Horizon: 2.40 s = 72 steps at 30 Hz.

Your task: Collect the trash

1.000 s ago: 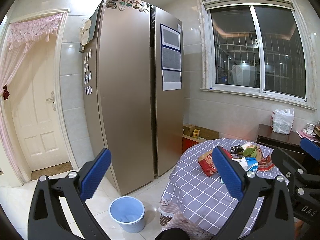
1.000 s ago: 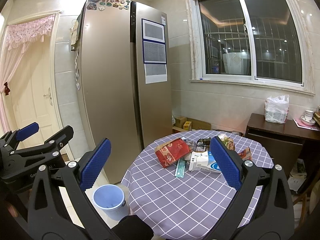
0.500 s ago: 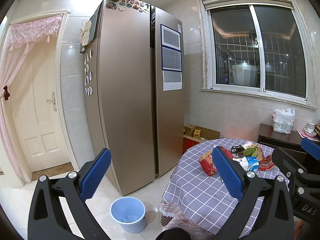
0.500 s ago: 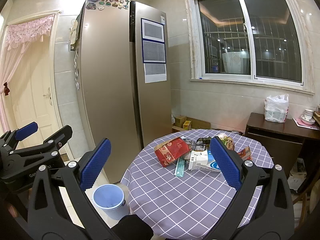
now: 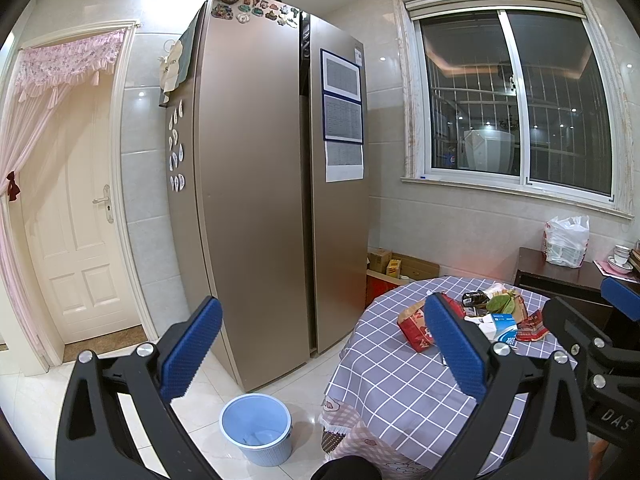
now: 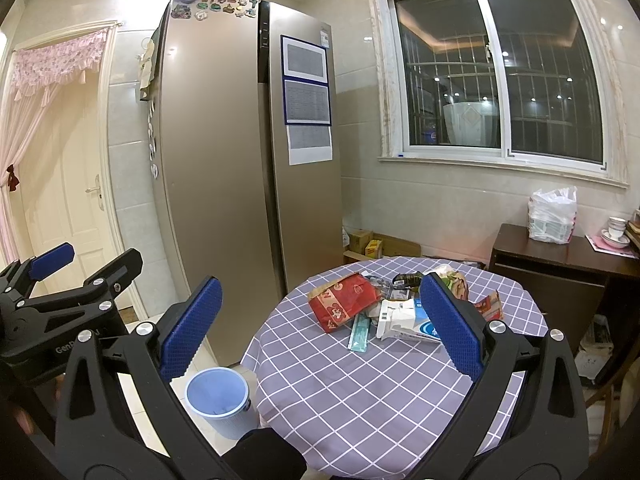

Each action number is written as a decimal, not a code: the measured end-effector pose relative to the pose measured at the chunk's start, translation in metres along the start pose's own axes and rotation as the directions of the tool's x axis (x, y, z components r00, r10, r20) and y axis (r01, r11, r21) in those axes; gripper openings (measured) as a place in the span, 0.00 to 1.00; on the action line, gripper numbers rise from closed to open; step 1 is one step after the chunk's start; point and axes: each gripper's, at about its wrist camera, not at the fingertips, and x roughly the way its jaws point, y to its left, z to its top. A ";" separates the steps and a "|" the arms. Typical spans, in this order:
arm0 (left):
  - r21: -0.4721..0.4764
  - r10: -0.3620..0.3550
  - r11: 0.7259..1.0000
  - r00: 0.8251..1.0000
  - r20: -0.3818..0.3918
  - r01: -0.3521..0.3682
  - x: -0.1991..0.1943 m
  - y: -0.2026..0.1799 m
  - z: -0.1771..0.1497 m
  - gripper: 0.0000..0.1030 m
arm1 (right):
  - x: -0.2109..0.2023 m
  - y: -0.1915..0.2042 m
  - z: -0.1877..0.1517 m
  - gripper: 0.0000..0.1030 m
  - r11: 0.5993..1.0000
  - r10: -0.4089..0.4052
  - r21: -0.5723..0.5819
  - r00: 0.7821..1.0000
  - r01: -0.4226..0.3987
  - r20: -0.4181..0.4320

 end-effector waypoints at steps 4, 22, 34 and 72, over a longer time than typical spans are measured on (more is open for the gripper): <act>0.000 0.000 1.000 1.000 0.001 0.000 0.000 0.000 0.000 0.96 | 0.000 0.000 0.000 0.94 1.000 0.000 0.001 1.000 0.000 0.000; 0.001 0.000 1.000 1.000 0.003 0.000 -0.001 -0.001 -0.002 0.96 | 0.002 -0.002 -0.003 0.94 1.000 0.001 -0.001 1.000 -0.001 0.001; 0.004 -0.001 1.000 1.000 0.003 0.001 -0.002 -0.002 -0.003 0.96 | 0.003 -0.001 -0.004 0.94 1.000 0.004 -0.005 1.000 -0.004 0.000; 0.038 0.000 0.999 0.997 -0.071 0.003 0.038 -0.022 -0.026 0.96 | 0.034 -0.026 -0.026 0.94 0.999 -0.001 0.053 0.997 0.005 -0.081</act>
